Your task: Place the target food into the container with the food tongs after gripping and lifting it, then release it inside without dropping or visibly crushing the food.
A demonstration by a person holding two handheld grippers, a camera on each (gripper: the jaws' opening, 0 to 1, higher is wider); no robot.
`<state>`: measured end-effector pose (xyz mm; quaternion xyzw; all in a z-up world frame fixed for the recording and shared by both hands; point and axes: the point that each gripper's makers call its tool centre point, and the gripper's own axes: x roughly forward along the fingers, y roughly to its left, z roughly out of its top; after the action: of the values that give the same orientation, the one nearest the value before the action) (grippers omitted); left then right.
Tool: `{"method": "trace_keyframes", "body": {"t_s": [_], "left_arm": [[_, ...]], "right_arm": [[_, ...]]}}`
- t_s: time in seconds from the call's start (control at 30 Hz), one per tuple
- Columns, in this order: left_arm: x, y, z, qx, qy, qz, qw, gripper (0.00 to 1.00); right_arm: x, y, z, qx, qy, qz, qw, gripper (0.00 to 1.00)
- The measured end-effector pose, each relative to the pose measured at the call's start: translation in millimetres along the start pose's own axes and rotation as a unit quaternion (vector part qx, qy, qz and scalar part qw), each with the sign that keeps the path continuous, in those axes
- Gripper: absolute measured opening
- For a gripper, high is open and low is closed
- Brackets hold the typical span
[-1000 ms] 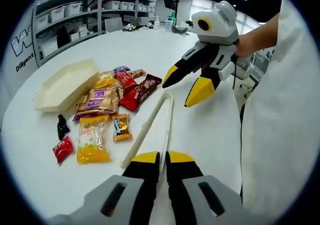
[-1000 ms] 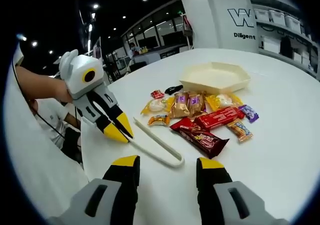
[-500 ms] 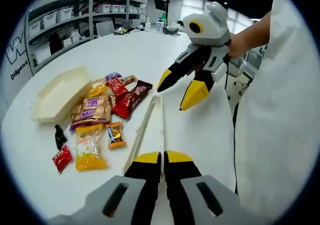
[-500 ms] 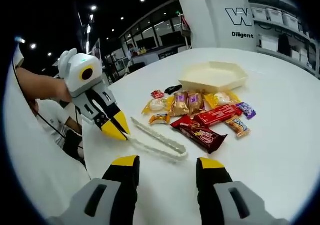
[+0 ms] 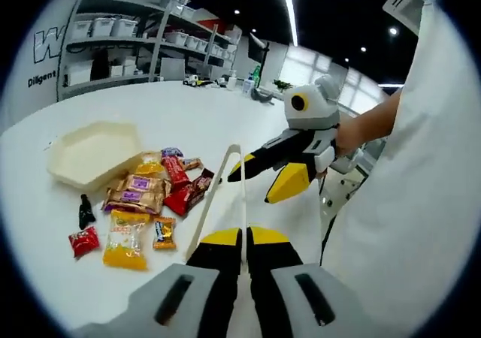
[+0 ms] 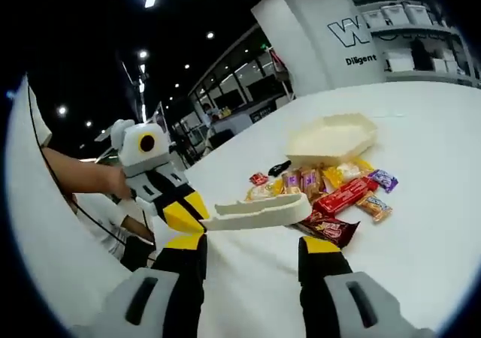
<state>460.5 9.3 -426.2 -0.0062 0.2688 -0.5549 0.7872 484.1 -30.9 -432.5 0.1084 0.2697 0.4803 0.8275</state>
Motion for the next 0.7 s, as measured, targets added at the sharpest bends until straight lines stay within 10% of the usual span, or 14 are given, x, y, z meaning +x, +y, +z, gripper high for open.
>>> {"method": "trace_keyframes", "body": {"t_s": [0.7], "left_arm": [[3, -52.2, 40.2, -0.098, -0.094, -0.139, 0.9809, 0.02]], "right_arm": [[-3, 59, 37.7, 0.078, -0.054, 0.125, 0.9876, 0.3]]}}
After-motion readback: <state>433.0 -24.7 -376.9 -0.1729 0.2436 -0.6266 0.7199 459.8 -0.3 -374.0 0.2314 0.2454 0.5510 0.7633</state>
